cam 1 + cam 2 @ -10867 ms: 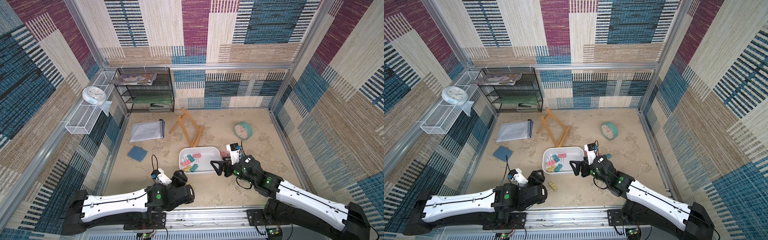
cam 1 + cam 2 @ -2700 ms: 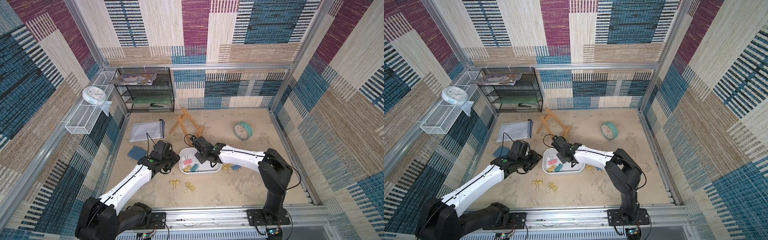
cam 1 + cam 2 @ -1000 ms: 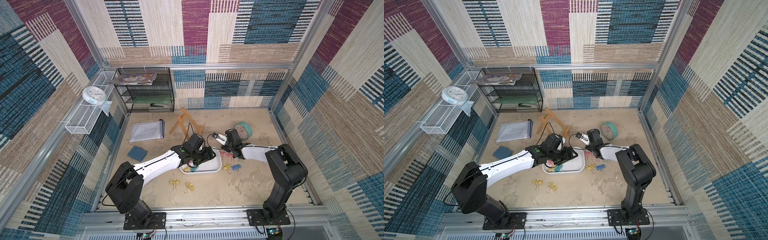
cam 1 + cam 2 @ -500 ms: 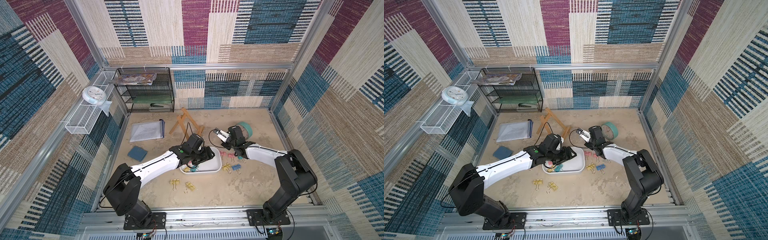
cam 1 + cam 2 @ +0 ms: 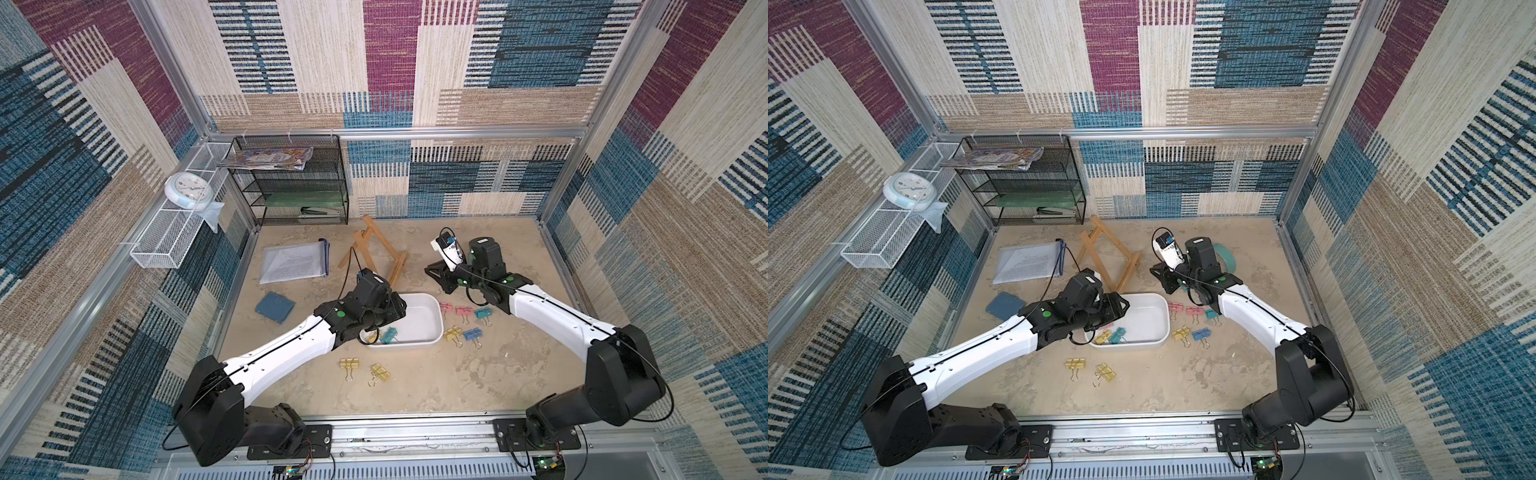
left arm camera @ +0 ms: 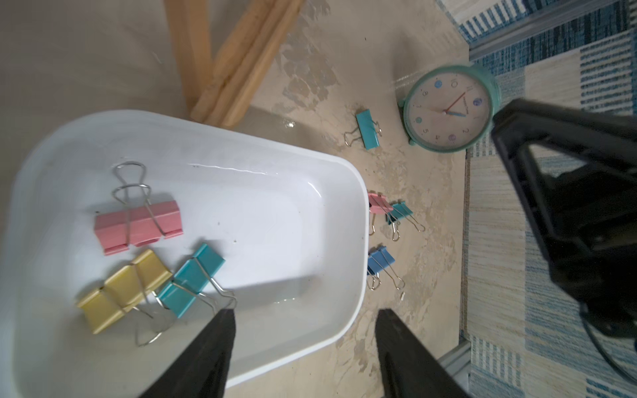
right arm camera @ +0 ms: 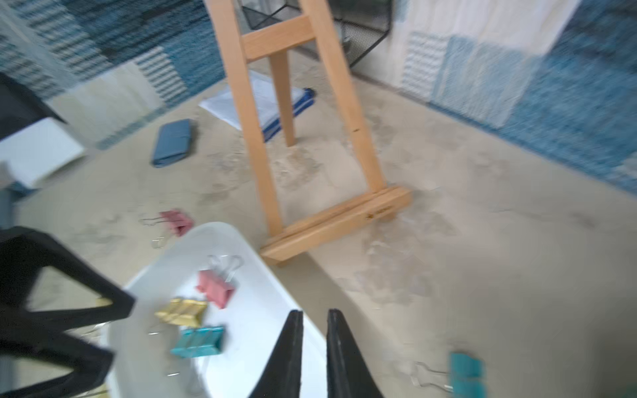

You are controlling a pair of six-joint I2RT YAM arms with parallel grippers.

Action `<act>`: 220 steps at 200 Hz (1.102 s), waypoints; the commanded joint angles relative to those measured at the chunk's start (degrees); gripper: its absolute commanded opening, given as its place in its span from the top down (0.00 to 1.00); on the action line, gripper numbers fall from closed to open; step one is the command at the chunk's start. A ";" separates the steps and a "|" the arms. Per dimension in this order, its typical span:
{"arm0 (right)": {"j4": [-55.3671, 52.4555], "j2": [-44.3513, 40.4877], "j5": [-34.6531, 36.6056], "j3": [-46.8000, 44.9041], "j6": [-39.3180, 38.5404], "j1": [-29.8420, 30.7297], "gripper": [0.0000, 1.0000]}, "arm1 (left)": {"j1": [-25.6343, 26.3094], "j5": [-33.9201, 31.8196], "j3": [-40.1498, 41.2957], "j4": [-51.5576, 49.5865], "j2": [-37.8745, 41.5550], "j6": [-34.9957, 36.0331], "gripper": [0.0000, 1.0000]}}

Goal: Take out the binder clips from the storage box
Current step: Pick up the binder clip from the storage box.

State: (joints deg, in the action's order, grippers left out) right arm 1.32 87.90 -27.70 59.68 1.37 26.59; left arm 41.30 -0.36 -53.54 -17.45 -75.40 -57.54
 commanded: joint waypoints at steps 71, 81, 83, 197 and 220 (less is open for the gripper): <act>-15.31 19.72 4.66 14.09 5.11 15.01 0.73 | -3.33 -11.39 10.37 -4.49 13.50 -5.10 0.23; -16.13 21.57 5.12 15.71 4.34 15.42 0.71 | -3.59 -11.62 11.04 -5.09 14.48 -5.41 0.18; -16.34 22.00 5.12 16.08 4.21 15.47 0.71 | -3.66 -11.64 11.14 -5.17 14.66 -5.42 0.18; -20.72 33.88 -0.17 28.37 1.01 16.66 0.61 | -4.91 -10.72 14.16 -5.28 17.46 -5.92 0.11; -21.88 35.12 -0.48 29.67 0.10 16.93 0.61 | -5.00 -10.37 14.13 -4.94 17.22 -6.07 0.11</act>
State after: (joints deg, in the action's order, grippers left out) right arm -18.74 121.95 -27.09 88.27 2.85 43.22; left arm 36.42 -11.49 -39.38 -22.98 -57.93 -63.88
